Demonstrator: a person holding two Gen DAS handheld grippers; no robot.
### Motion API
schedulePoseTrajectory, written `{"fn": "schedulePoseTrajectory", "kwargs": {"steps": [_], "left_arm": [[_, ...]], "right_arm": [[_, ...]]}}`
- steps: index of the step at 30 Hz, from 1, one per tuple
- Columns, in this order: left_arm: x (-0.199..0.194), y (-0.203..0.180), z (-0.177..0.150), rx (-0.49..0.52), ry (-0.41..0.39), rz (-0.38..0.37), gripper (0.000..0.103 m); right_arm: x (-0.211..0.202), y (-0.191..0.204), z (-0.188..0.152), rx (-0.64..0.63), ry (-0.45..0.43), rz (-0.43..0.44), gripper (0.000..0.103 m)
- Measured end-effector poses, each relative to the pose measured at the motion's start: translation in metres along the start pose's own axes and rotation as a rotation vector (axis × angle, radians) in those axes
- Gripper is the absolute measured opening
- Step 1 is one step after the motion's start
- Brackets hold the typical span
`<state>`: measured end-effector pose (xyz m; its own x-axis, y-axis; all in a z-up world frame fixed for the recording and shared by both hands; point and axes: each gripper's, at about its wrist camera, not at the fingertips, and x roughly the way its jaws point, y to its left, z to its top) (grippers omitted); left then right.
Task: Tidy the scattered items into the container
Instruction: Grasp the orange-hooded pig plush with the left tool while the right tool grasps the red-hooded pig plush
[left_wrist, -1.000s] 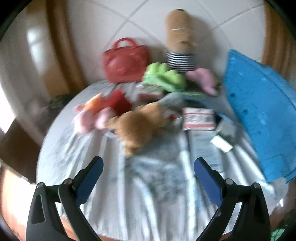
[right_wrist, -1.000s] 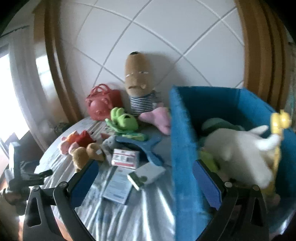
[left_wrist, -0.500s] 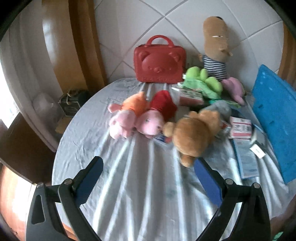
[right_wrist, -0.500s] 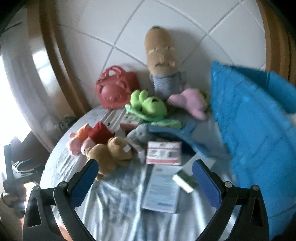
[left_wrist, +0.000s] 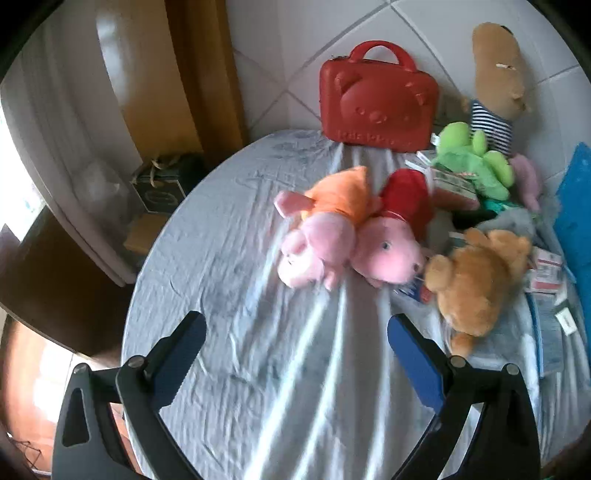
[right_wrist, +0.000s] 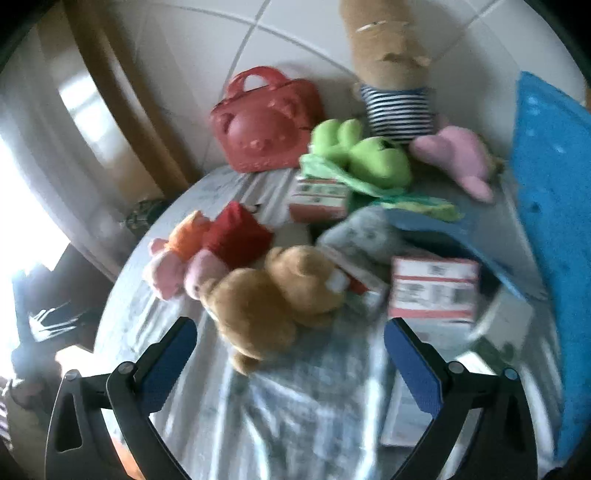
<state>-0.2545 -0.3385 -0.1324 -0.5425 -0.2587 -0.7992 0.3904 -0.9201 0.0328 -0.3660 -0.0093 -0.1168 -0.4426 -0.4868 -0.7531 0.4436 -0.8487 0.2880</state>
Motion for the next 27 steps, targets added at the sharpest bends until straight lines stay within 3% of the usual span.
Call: {"fn": "schedulePoseTrajectory", "kwargs": {"steps": [8,12,15,27], "left_arm": [[0.067,0.008,0.057,0.063,0.027,-0.095,0.100],[0.115,0.002,0.076,0.087,0.083,-0.122,0.096],[0.142,-0.005,0.084,0.109,0.116,-0.140,0.090],[0.208,-0.018,0.091,0.151,0.188,-0.222,0.091]], "right_arm": [[0.088,0.077,0.036,0.020,0.046,-0.021,0.103],[0.136,0.107,0.050,0.029,0.084,-0.046,0.103],[0.174,0.116,0.058,0.046,0.126,-0.067,0.099],[0.280,0.106,0.067,0.121,0.281,-0.150,0.098]]}}
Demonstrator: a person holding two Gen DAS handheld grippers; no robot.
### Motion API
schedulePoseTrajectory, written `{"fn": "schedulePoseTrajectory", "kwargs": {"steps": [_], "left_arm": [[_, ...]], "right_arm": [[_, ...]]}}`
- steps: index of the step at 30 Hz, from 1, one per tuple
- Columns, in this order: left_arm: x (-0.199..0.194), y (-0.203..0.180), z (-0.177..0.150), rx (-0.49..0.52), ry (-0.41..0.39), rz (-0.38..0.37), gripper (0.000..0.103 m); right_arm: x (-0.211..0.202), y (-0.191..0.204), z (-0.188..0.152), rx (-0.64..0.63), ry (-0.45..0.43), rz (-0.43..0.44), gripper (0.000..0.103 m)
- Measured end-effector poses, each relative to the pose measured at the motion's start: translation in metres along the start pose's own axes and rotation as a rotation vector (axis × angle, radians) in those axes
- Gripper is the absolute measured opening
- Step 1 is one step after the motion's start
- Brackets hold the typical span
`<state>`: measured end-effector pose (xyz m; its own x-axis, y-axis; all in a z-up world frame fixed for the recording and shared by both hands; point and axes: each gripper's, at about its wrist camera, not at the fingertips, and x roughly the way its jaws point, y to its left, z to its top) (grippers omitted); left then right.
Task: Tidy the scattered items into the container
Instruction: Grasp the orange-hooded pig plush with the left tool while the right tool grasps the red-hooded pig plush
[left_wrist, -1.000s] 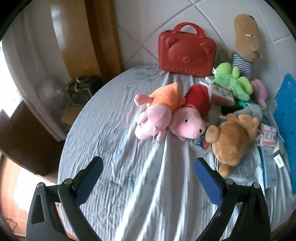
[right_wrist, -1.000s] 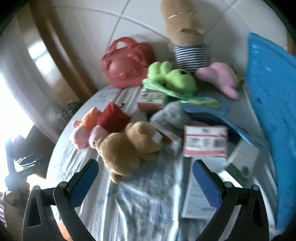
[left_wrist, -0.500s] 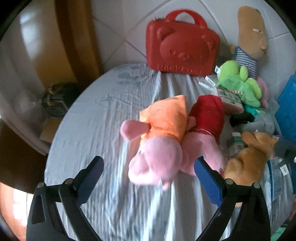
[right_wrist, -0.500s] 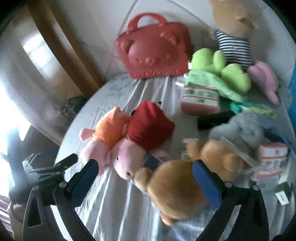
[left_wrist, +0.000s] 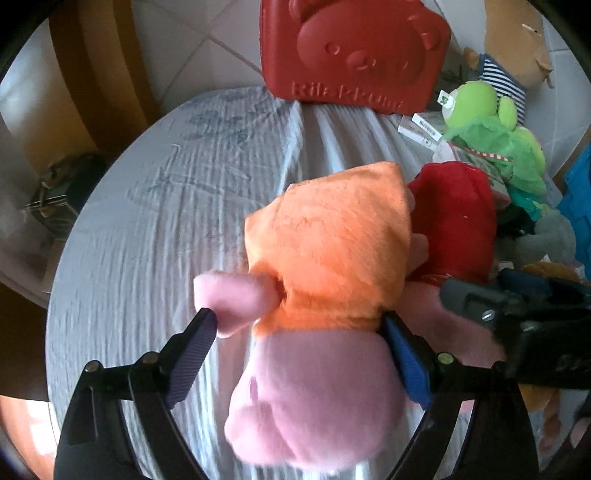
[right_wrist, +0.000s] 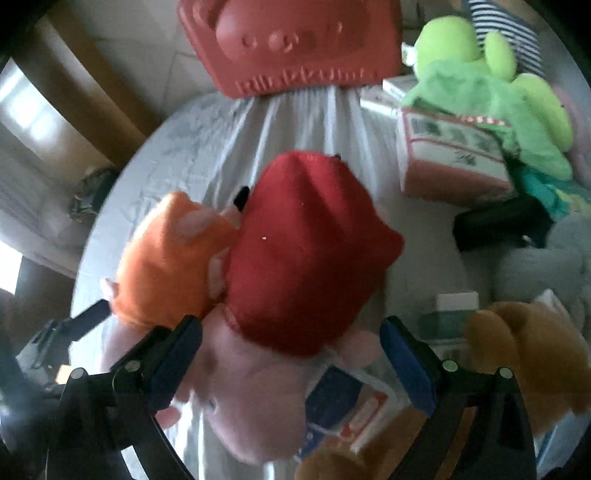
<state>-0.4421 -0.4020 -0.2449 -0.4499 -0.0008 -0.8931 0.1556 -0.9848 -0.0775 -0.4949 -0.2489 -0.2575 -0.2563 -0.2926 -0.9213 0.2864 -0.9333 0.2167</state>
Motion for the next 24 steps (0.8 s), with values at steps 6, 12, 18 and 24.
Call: {"fn": "schedulePoseTrajectory", "kwargs": {"steps": [6,12,18,24], "left_arm": [[0.021,0.001,0.004,0.007,0.009,-0.035,0.092],[0.032,0.004,0.004,0.006,0.009,-0.061,0.091],[0.016,0.005,-0.003,0.019,-0.016,-0.074,0.067],[-0.025,0.022,-0.007,0.001,-0.093,-0.023,0.067]], "right_arm": [[0.023,-0.006,0.007,0.011,0.028,0.041,0.097],[0.044,-0.006,0.015,0.024,0.053,0.060,0.093],[0.039,0.000,0.015,-0.005,0.032,0.074,0.080],[0.001,0.001,0.007,-0.034,-0.044,0.100,0.079]]}}
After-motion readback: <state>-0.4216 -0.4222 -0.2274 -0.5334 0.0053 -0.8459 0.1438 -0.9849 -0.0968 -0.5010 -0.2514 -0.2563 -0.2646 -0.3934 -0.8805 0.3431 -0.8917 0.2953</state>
